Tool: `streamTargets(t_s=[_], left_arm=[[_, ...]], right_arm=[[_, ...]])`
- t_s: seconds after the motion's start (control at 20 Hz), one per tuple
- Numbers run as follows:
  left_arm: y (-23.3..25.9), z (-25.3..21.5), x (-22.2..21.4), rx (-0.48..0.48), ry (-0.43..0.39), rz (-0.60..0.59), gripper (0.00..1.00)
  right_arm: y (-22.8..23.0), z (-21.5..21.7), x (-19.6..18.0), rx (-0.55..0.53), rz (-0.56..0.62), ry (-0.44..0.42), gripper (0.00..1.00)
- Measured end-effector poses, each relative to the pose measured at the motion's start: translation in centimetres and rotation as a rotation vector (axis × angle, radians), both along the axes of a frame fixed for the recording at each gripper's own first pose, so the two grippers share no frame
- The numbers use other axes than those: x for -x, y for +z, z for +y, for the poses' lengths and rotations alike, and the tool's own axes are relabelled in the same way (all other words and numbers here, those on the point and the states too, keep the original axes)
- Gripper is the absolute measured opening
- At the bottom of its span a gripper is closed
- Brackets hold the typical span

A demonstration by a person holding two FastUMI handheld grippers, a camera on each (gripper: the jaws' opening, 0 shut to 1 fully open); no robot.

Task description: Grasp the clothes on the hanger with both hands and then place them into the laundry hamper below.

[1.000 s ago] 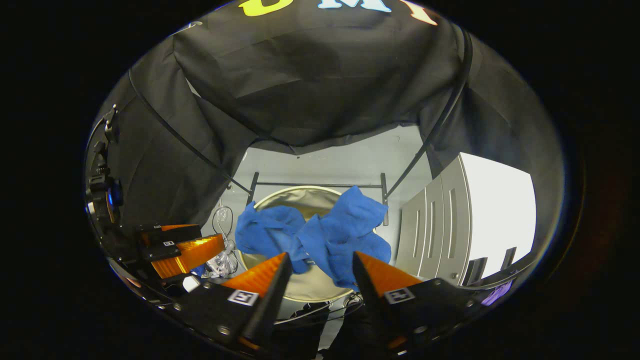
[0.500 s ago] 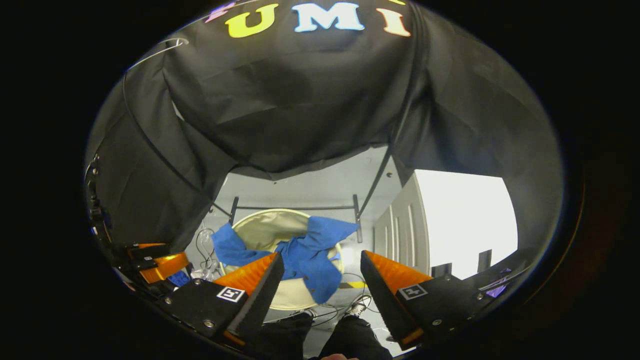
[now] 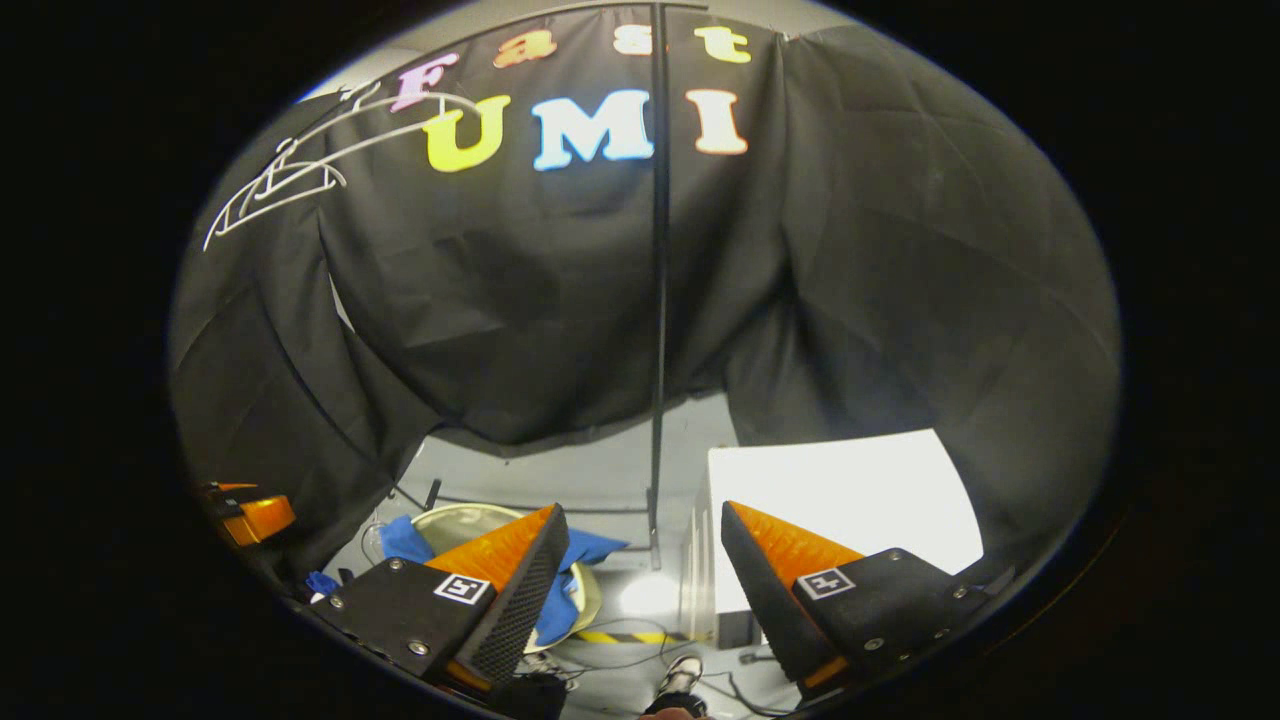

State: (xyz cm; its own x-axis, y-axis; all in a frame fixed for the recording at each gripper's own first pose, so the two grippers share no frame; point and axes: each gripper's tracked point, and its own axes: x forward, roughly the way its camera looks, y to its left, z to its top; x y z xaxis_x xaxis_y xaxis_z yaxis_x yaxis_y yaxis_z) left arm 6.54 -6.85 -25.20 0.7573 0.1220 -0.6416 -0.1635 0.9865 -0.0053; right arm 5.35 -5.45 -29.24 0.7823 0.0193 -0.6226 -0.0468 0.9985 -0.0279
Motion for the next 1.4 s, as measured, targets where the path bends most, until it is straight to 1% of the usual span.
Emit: streamTargets(t_s=[0.1,0.2,0.3,0.35,0.4,0.45,0.55,0.6,0.7,0.75,0.8,0.9,0.95,1.0,1.05,1.1,1.15,1.2,1.25,1.3,1.4], left_arm=[[5.0,-2.7,-0.5,-0.011,0.033,-0.091,0.9],[11.3,-5.1,-1.2,-0.039,0.046,-0.202,0.9],[17.6,-8.2,-1.9,-0.036,0.029,-0.318,0.91],[20.5,-9.8,-2.3,-0.022,0.006,-0.378,0.91],[23.7,-11.0,-2.6,-0.013,-0.018,-0.438,0.91],[27.5,-11.7,-2.7,-0.019,-0.035,-0.51,0.91],[33.4,-11.7,-2.6,-0.045,-0.038,-0.627,0.9],[36.0,-11.4,-2.6,-0.051,-0.032,-0.68,0.9],[39.2,-10.6,-2.9,-0.052,-0.019,-0.771,0.9],[40.3,-10.1,-2.0,-0.055,-0.006,-0.796,0.9],[40.6,-9.5,-1.4,-0.056,0.005,-0.797,0.9],[40.3,-8.1,-0.4,-0.039,0.025,-0.793,0.9],[39.7,-7.1,0.3,-0.027,0.031,-0.798,0.89],[39.2,-6.2,0.5,-0.016,0.035,-0.803,0.89],[38.2,-5.4,0.5,-0.007,0.035,-0.797,0.89],[37.2,-4.5,0.4,-0.004,0.036,-0.782,0.89],[36.5,-3.6,0.3,-0.007,0.036,-0.769,0.9],[36.0,-3.0,0.3,-0.015,0.034,-0.761,0.9],[36.0,-2.5,0.4,-0.027,0.029,-0.761,0.9],[35.7,-2.1,0.5,-0.034,0.025,-0.755,0.9],[35.4,-2.2,0.7,-0.033,0.004,-0.763,0.9]], right_arm=[[3.3,-2.0,-1.3,-0.013,-0.087,0.011,0.95],[7.1,-3.6,-1.9,-0.017,-0.192,0.032,0.95],[11.3,-4.9,-2.8,0.005,-0.306,0.042,0.95],[13.9,-5.4,-3.1,0.004,-0.368,0.044,0.92],[16.7,-5.6,-3.2,-0.003,-0.434,0.042,0.92],[19.5,-5.9,-3.2,-0.013,-0.504,0.037,0.92],[24.1,-5.8,-2.9,-0.042,-0.635,0.023,0.92],[25.7,-5.5,-2.7,-0.058,-0.685,0.02,0.92],[27.1,-5.0,-1.9,-0.084,-0.74,0.019,0.92],[27.3,-5.0,-1.2,-0.084,-0.736,0.021,0.92],[26.9,-5.2,-0.6,-0.078,-0.725,0.017,0.92],[26.9,-5.9,0.3,-0.064,-0.722,-0.01,0.92],[26.5,-6.0,0.7,-0.064,-0.716,-0.026,0.95],[25.6,-6.1,1.2,-0.067,-0.697,-0.045,0.92],[24.8,-6.2,1.6,-0.075,-0.676,-0.061,0.94],[24.0,-6.2,1.9,-0.085,-0.651,-0.081,0.95],[23.5,-6.4,2.1,-0.089,-0.637,-0.105,0.92],[23.1,-6.6,2.2,-0.087,-0.632,-0.122,0.95],[22.8,-6.7,2.2,-0.076,-0.627,-0.139,0.92],[22.4,-6.7,2.2,-0.069,-0.613,-0.147,0.95],[22.7,-6.2,2.5,-0.05,-0.623,-0.148,0.95]])
